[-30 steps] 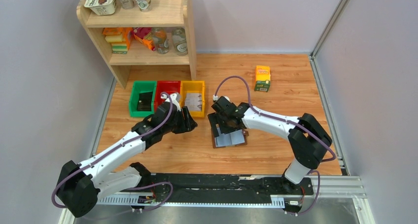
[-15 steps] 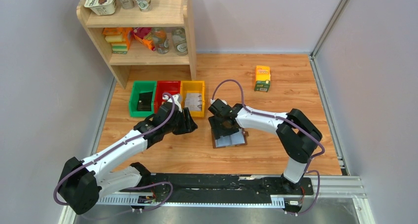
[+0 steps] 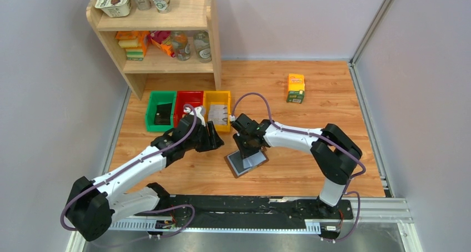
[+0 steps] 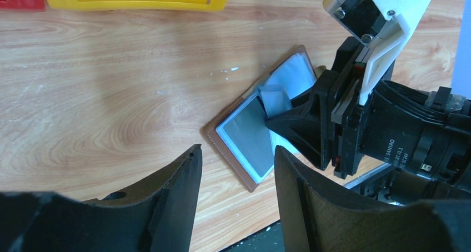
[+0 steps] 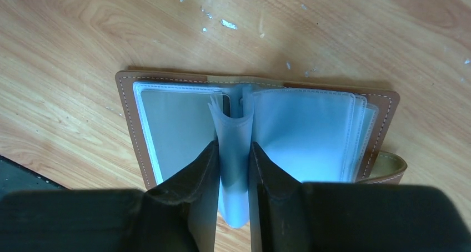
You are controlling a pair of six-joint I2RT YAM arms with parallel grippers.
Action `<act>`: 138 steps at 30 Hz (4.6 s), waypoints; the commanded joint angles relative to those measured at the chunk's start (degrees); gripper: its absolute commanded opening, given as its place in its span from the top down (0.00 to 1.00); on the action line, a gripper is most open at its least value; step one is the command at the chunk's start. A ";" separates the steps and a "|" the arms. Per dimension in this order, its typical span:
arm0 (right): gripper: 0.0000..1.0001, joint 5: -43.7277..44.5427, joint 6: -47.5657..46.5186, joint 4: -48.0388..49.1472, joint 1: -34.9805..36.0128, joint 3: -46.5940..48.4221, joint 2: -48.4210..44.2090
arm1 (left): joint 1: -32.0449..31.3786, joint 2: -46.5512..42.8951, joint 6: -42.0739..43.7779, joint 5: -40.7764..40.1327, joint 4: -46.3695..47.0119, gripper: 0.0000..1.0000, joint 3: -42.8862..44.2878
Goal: Take the credit cards out of the card holder
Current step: Remove the credit card from the card holder.
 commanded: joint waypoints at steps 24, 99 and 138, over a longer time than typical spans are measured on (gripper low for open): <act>0.81 -5.28 2.57 8.31 -4.48 -4.78 -2.13 | -4.05 35.54 -9.77 17.56 18.44 0.76 5.04; 0.70 -31.64 9.16 34.05 -16.88 -20.07 -4.95 | -7.48 31.33 5.43 6.74 -8.63 0.66 20.69; 0.71 -20.39 11.62 30.27 -18.19 -23.32 -12.94 | -7.30 38.72 9.84 6.29 -10.13 0.78 26.66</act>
